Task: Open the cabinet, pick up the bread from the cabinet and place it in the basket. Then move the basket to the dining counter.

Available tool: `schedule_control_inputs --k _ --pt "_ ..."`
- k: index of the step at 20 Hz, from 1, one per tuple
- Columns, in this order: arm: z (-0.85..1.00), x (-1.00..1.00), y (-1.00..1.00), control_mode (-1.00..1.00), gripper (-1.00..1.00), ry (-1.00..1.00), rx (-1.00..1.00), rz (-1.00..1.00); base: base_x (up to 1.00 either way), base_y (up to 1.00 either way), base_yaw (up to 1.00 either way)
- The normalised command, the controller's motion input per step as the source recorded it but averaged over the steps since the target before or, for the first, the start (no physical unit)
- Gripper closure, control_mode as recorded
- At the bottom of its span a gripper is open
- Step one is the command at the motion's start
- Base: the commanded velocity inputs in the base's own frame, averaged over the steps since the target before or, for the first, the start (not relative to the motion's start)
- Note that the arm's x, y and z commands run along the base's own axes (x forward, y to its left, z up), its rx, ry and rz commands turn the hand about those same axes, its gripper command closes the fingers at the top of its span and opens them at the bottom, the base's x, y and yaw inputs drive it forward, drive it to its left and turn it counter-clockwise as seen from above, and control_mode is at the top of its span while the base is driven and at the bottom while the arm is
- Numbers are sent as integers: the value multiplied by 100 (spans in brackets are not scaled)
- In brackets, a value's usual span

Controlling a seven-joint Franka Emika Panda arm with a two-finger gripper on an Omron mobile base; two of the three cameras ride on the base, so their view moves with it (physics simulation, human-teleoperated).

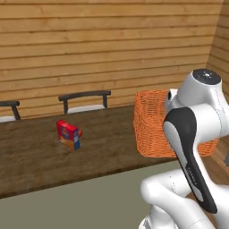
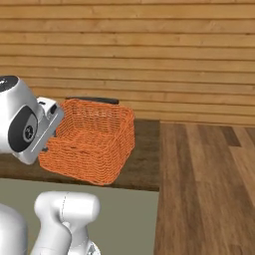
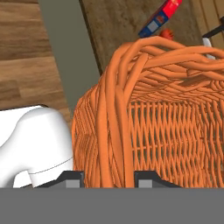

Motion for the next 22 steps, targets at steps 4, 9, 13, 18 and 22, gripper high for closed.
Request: schedule_control_inputs --k 4,9,13,18,22 --pt "0 0 0 100 100 0 0 0 38 4 0" --pt "0 22 3 -100 100 0 0 0 19 2 0" --pt "0 86 6 -100 100 0 0 0 0 0 0" --pt "-1 96 7 -100 100 0 0 0 0 0 0" --pt "-42 100 0 -100 100 3 0 0 0 0 0"
